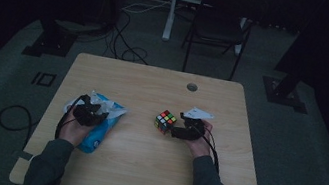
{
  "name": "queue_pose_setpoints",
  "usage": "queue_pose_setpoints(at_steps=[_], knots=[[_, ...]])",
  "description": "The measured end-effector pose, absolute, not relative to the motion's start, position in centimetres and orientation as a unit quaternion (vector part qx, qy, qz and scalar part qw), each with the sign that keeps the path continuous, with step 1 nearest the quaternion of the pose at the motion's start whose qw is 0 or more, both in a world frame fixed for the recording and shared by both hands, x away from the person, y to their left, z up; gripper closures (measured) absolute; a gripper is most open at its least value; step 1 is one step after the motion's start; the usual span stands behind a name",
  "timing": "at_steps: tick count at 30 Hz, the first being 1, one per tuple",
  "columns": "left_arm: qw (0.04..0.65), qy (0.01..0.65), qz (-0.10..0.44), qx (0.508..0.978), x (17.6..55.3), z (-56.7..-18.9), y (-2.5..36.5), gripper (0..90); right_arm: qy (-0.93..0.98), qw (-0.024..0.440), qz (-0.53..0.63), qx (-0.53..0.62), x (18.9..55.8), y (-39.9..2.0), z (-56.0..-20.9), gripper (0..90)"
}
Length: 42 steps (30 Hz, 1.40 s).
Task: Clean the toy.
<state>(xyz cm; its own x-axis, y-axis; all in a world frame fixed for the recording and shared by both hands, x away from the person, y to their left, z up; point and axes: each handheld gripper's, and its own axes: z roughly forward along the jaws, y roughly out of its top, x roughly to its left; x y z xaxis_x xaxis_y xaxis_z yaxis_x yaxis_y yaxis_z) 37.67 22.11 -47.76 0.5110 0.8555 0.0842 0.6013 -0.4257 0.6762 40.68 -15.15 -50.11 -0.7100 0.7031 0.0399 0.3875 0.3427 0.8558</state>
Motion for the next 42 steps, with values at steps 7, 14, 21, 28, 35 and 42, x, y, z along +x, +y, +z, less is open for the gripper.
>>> queue_pose_setpoints(at_steps=[7, 14, 21, 28, 35, 42], knots=[[0.303, 0.444, 0.222, 0.813, 37.4, -47.7, 22.5, 83.8, 0.807, 0.168, 0.455, 0.336, 40.9, -14.8, -50.3, 20.2], [0.311, 0.441, 0.224, 0.812, 37.1, -47.3, 22.5, 84.0, 0.819, 0.170, 0.439, 0.329, 41.3, -14.1, -50.5, 15.9], [0.319, 0.437, 0.222, 0.811, 37.0, -47.1, 22.3, 83.9, 0.834, 0.171, 0.421, 0.313, 41.4, -13.3, -51.3, 14.0], [0.322, 0.435, 0.220, 0.812, 37.1, -47.1, 22.3, 83.8, 0.848, 0.175, 0.393, 0.309, 41.8, -12.9, -51.3, 17.4], [0.320, 0.433, 0.218, 0.814, 37.1, -47.1, 22.3, 83.7, 0.871, 0.167, 0.350, 0.301, 42.4, -12.4, -50.3, 18.1], [0.320, 0.432, 0.214, 0.815, 37.2, -47.1, 22.3, 83.7, 0.887, 0.148, 0.321, 0.296, 43.1, -11.7, -50.2, 18.2]])
